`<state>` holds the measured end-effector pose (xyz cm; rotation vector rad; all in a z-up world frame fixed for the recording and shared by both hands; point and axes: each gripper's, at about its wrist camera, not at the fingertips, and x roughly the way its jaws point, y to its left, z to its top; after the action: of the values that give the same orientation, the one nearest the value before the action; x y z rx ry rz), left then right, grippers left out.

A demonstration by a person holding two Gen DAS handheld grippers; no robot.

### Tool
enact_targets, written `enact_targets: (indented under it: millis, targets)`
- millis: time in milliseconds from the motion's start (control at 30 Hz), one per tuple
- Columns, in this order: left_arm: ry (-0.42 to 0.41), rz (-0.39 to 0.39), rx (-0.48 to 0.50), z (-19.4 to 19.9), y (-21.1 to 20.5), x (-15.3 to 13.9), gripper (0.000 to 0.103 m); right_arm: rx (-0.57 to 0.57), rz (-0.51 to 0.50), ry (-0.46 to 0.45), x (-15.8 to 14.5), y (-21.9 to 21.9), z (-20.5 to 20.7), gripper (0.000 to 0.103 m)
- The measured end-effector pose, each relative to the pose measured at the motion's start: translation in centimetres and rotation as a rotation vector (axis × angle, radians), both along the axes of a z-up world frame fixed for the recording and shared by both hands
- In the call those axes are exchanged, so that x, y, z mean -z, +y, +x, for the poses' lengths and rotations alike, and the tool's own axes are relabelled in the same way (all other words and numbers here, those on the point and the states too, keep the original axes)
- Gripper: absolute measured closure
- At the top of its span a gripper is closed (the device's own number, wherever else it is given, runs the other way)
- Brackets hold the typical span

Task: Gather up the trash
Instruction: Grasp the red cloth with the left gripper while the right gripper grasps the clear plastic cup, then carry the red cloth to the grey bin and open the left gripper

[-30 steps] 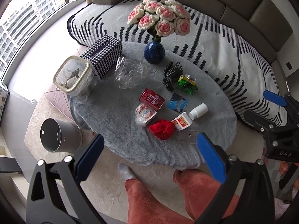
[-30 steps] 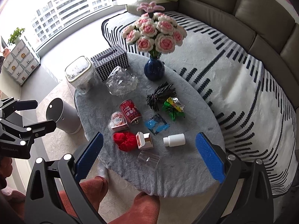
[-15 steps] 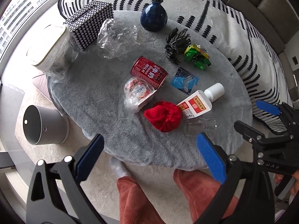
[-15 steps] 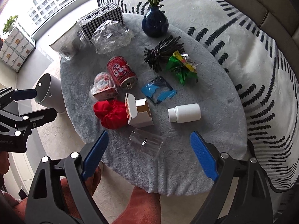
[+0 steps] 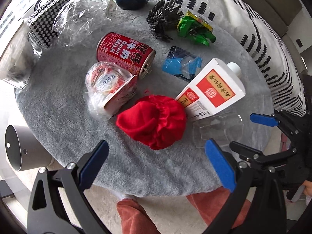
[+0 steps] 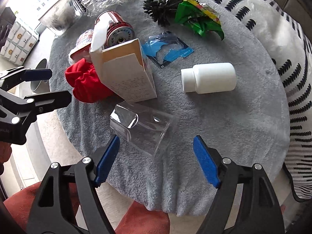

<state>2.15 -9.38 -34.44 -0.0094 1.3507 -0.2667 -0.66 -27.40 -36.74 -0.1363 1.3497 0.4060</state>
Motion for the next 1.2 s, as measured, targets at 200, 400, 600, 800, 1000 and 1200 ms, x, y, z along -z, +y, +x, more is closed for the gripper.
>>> enact_targets:
  millis: [200,400,600,800,1000,1200]
  targets:
    - [-0.004,0.009,0.036,0.6,-0.3,2.5,0.006,-0.021,0.053,0.018,1.9,-0.5,0.4,0.039]
    - [0.039,-0.038,0.058,0.9,-0.4,4.1,0.045,-0.044,0.113,0.053,2.5,-0.2,0.1,0.051]
    - [0.027,-0.022,0.106,0.5,-0.7,4.1,0.056,-0.069,0.182,0.084,2.8,0.3,-0.2,0.076]
    - [0.044,-0.066,0.073,0.8,0.3,4.2,0.065,-0.098,0.182,0.075,2.0,0.8,-0.6,0.086]
    - [0.05,-0.098,0.03,0.7,1.3,3.6,0.07,-0.158,0.136,0.043,0.9,2.5,-1.6,0.1]
    - [0.046,-0.113,0.018,-0.1,1.6,2.7,0.07,-0.146,0.117,0.046,-0.2,2.4,-2.1,0.1]
